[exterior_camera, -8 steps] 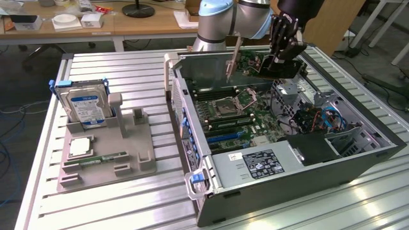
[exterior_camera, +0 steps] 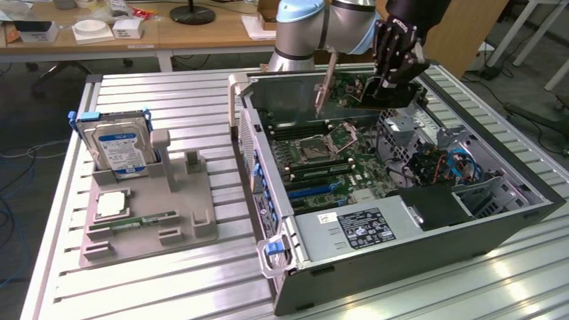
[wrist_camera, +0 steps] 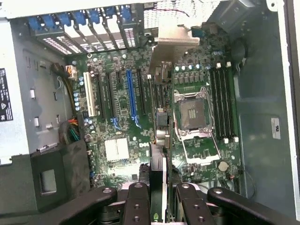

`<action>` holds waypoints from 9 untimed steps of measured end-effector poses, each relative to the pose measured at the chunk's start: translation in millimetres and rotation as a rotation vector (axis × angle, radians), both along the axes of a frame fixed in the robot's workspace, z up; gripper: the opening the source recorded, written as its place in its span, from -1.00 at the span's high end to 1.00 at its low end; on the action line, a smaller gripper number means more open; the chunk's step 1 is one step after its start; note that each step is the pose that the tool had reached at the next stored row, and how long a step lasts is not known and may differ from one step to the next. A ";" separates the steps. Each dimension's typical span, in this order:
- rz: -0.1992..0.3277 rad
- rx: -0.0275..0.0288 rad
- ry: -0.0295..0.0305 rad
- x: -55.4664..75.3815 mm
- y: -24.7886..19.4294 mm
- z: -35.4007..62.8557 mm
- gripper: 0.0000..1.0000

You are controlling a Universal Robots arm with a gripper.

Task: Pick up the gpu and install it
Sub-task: 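Insert the gpu into the slot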

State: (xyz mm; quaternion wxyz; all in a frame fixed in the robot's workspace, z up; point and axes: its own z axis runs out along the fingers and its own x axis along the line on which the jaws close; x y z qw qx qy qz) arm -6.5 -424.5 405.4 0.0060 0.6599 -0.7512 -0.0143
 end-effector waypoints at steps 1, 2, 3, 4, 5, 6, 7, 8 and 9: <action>0.007 0.0002 0.0000 -0.1 0.0 0.0 0.47; 0.013 0.0003 0.0000 -0.1 -0.1 0.0 0.47; 0.021 0.0003 0.0000 -0.1 -0.1 0.0 0.47; 0.030 0.0003 0.0000 -0.1 -0.1 0.0 0.47; 0.040 0.0003 0.0000 -0.2 -0.2 0.0 0.47; 0.051 0.0002 0.0000 -0.1 -0.1 0.0 0.47; 0.060 0.0003 0.0000 -0.2 -0.1 0.0 0.47; 0.068 0.0003 0.0000 -0.3 -0.1 0.0 0.47; 0.075 0.0003 0.0000 -0.6 -0.1 0.0 0.47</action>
